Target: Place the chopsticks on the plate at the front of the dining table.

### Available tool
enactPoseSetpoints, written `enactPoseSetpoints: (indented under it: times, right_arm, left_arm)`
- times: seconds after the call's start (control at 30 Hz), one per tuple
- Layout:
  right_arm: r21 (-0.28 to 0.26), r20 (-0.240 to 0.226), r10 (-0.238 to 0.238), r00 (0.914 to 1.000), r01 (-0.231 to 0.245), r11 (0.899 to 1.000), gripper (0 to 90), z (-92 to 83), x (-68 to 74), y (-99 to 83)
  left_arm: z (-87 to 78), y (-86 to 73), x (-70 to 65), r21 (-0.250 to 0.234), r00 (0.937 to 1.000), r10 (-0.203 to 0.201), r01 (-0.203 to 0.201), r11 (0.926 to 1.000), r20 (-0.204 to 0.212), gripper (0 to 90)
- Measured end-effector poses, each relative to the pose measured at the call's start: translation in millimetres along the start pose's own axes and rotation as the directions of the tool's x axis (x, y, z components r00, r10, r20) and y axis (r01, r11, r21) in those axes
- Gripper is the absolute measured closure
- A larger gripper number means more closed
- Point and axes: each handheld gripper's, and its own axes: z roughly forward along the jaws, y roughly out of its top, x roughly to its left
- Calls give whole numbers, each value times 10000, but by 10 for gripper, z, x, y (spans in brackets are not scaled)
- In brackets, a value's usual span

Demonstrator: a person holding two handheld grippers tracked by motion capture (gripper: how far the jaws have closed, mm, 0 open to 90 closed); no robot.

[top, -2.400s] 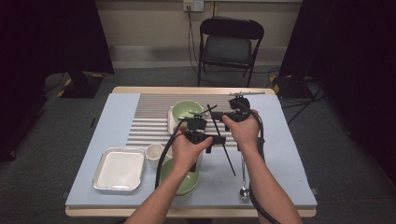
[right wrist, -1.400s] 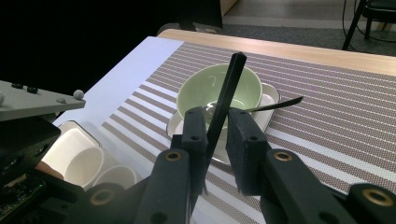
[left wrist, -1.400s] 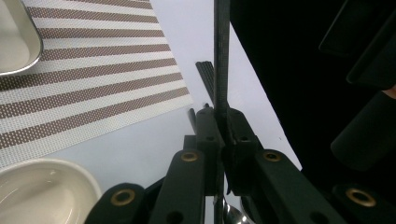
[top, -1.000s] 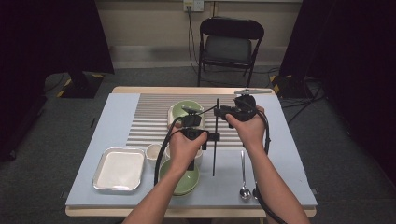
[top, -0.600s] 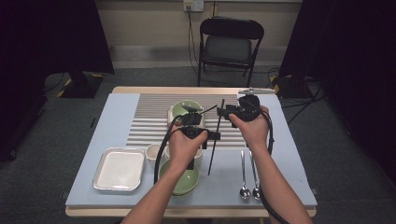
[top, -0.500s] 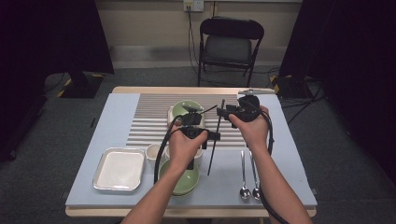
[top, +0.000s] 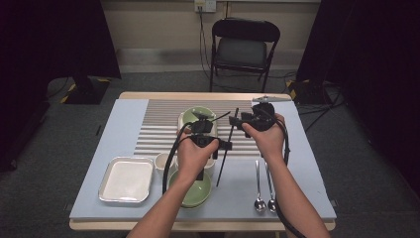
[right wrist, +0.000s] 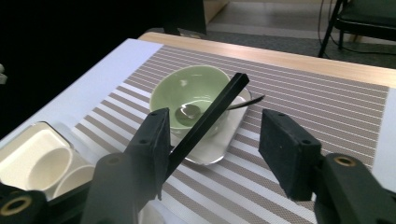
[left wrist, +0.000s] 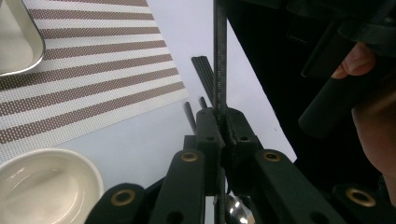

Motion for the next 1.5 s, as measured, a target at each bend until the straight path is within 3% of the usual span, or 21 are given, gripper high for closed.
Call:
enactPoseSetpoints:
  times: [0.5, 0.87, 1.5]
  right_arm:
    - [153, 312, -76, 9995, 72, 9999, 301, 23, -17, -39]
    - [-77, 48, -349, 9994, 349, 9994, 245, -2, 16, -28]
    - [267, 149, -352, 9993, 348, 9990, 190, -75, -184, -198]
  left_arm:
    - [-22, -6, 12, 108, 10000, -58, 59, 9999, -73, 861]
    - [-107, 10, 111, 95, 9995, -168, 171, 9998, -262, 861]
    - [-264, 37, 201, -14, 9985, -406, 406, 9992, -373, 861]
